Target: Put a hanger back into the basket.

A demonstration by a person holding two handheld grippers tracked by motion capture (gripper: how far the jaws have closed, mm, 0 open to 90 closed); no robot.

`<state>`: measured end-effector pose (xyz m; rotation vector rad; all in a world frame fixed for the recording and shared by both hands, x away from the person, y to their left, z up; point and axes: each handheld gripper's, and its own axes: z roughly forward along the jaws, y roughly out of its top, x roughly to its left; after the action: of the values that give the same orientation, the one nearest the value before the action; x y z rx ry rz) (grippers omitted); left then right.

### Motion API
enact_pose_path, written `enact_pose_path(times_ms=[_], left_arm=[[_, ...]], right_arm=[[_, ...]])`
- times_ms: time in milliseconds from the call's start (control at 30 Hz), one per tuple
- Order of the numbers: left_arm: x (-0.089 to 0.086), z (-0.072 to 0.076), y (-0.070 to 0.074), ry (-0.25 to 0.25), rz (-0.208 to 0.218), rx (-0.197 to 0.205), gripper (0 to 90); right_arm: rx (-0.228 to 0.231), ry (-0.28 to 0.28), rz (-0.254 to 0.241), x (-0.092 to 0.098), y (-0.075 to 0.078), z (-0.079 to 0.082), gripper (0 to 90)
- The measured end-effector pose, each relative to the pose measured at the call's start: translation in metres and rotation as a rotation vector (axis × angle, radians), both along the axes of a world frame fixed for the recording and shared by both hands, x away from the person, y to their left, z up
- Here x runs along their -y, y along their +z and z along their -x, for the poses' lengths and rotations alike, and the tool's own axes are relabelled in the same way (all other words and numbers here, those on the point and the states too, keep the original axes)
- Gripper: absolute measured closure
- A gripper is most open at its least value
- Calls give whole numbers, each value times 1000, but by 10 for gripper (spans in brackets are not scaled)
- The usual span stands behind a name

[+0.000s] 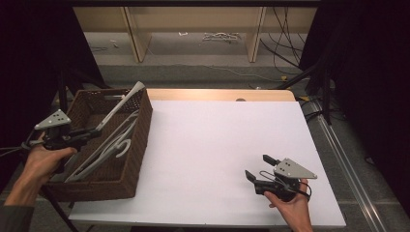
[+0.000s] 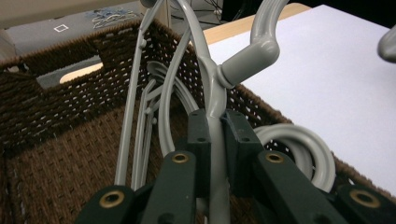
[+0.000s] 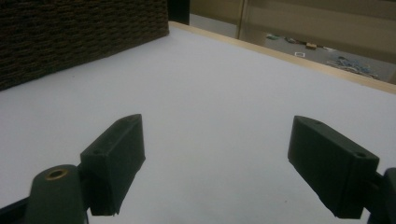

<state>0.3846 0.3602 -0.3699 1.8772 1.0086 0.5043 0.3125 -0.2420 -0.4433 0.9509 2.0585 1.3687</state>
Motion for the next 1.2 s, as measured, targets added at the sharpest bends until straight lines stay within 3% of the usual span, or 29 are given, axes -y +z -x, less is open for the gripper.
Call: enact_pose_path(times_ms=[233, 267, 400, 433, 533, 600, 667, 700, 733, 767, 867, 967, 1033, 1200], left_arm=[[-7, 5, -5, -1, -2, -12, 816], [-8, 6, -6, 4, -5, -13, 816], [-10, 7, -10, 8, -6, -30, 815], [-10, 6, -11, 11, -10, -34, 815], [-11, 5, -15, 15, -17, -48, 815], [-11, 4, -18, 12, -15, -55, 815], [-9, 3, -20, 12, -25, -67, 815], [-8, 3, -21, 14, -23, -64, 815], [-7, 2, -21, 12, -37, -68, 815], [-6, 2, -22, 8, -48, -76, 815], [-3, 0, -24, 8, -69, -79, 814], [1, -1, -26, 9, -74, -79, 814], [2, -2, -27, 13, -85, -90, 814], [3, -4, -28, 16, -126, -100, 816]], right_arm=[[3, 1, 1, 0, 0, 0, 197], [20, 0, 5, 0, 0, -1, 197], [4, 0, 1, 0, 0, 0, 197], [21, 0, 5, 0, 0, -1, 197], [2, -2, 2, 0, 0, 0, 197], [21, 1, 5, 0, 0, -1, 197], [2, -2, 0, 0, 0, 0, 197], [20, -2, 7, 0, 0, -1, 197], [0, 1, 1, 0, 0, 0, 197], [22, 1, 6, 0, 0, -1, 198], [3, -1, 1, 0, 0, 0, 197], [24, -1, 3, 0, 0, -1, 198], [2, 0, -1, 0, 0, 0, 198], [22, -1, 6, 0, 0, -1, 197]])
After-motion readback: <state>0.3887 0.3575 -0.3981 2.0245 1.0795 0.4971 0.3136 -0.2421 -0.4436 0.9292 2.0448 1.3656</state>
